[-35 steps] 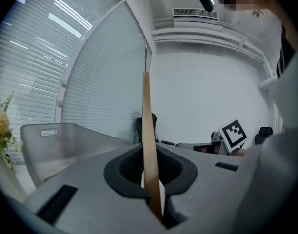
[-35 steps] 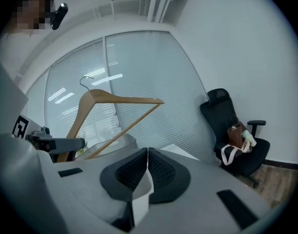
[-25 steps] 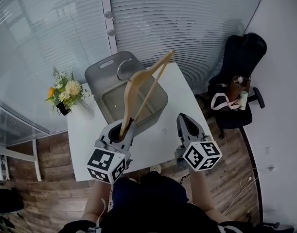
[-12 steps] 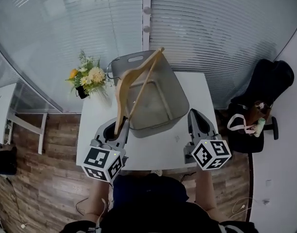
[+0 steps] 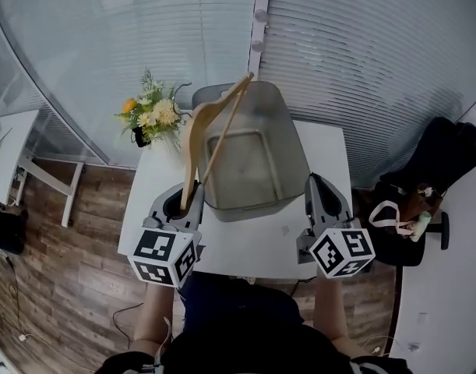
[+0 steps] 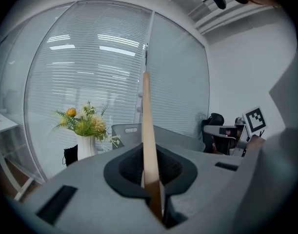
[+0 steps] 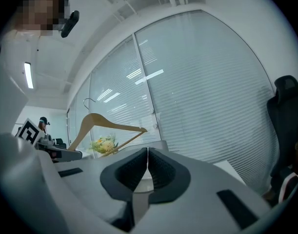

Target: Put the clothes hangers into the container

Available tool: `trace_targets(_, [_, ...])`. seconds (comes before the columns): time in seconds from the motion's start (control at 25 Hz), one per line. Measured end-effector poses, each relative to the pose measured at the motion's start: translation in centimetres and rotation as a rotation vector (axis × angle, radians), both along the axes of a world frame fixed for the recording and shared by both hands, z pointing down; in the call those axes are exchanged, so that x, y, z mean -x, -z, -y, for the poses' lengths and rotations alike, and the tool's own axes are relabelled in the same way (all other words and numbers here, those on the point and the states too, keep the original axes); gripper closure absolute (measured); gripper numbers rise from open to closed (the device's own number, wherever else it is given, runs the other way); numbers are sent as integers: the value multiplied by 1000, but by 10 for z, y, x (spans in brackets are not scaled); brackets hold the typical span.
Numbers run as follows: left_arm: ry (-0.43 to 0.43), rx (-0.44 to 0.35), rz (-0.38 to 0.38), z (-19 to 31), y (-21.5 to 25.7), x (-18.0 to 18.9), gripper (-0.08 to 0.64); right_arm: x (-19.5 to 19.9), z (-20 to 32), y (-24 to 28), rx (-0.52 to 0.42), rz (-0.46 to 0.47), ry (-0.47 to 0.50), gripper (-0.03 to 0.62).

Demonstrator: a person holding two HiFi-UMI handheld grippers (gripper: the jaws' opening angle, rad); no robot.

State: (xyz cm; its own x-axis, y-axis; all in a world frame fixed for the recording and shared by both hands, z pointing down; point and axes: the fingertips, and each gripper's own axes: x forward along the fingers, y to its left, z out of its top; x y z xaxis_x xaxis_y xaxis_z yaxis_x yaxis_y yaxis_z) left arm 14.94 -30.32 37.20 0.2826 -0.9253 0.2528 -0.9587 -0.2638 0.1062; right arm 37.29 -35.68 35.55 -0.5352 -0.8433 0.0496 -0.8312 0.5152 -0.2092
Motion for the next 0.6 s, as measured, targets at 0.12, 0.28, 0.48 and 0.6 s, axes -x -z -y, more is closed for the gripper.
trace_targets(0.12, [15, 39, 42, 8, -2, 2, 531, -3, 1, -4, 8, 10, -4, 563])
trace_targets(0.28, [-13, 94, 101, 18, -4, 1, 531, -9, 0, -5, 17, 31, -29, 563])
trace_targets(0.48, [-61, 137, 144, 32, -4, -2, 531, -11, -1, -2, 20, 40, -46, 563])
trace_targets(0.6, [-127, 177, 146, 37, -9, -11, 531, -10, -1, 0, 23, 49, -61, 563])
